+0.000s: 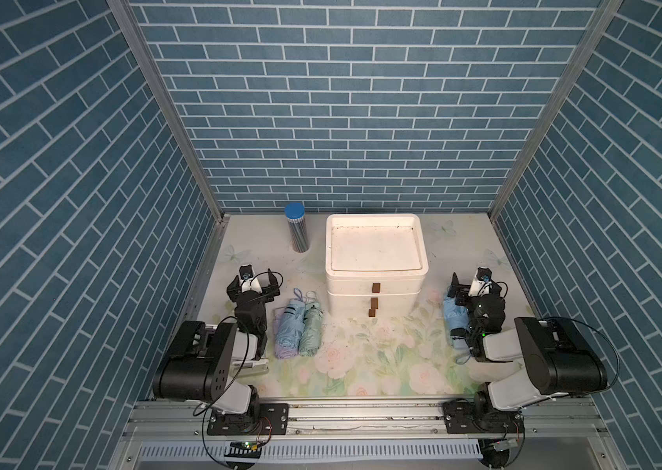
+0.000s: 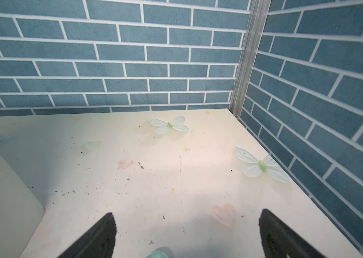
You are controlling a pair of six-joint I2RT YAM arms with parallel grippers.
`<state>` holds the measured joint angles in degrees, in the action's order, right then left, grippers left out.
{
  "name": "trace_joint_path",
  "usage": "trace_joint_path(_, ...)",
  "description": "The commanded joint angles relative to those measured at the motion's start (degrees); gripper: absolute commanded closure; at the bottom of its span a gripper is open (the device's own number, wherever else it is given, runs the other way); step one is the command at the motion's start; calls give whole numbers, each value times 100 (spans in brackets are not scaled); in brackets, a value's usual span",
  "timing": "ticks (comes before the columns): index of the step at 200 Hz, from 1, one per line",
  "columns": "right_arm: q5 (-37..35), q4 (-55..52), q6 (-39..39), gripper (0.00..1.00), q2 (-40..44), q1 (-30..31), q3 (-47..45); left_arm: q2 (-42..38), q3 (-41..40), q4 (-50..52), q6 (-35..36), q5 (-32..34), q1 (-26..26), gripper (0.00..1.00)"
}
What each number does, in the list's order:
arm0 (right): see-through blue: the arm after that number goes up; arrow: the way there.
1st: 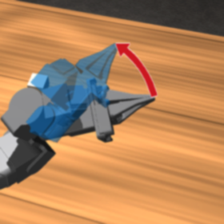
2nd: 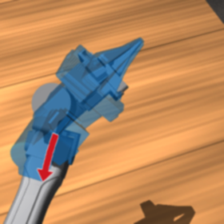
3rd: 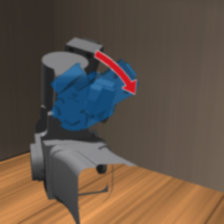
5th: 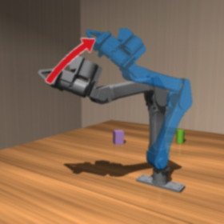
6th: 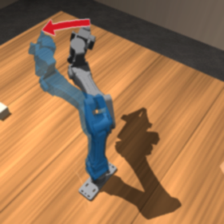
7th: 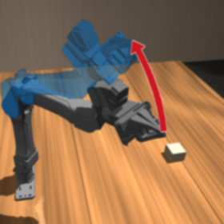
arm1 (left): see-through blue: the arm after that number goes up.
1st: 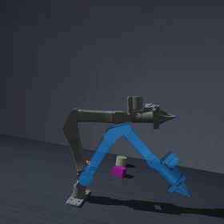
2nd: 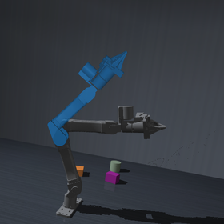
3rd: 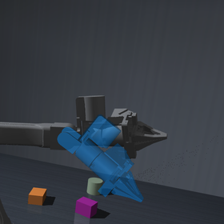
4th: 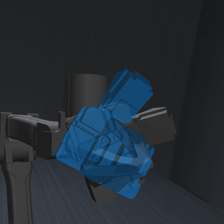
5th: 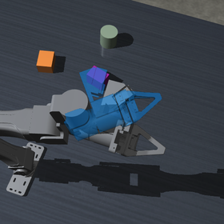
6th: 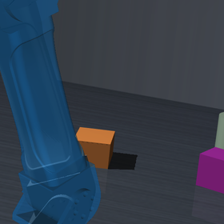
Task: Place the umbrella in the drawer by color
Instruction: Open the drawer in the storage box.
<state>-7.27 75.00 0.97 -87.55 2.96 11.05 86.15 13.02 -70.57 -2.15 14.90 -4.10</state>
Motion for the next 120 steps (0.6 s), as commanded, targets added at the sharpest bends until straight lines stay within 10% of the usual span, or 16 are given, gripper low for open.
trace_joint_path(1, -29, 58, -176, 0, -13, 25, 51, -1, -20, -20, -13, -40, 6, 0)
trace_joint_path(106, -63, 101, -177, 0, -1, 36, 48, -70, 4, 23, -25, -34, 6, 0)
trace_joint_path(120, -976, -1083, -113, 0, 552, 230, 438, -550, 1101, 2216, -153, 339, 14, 0)
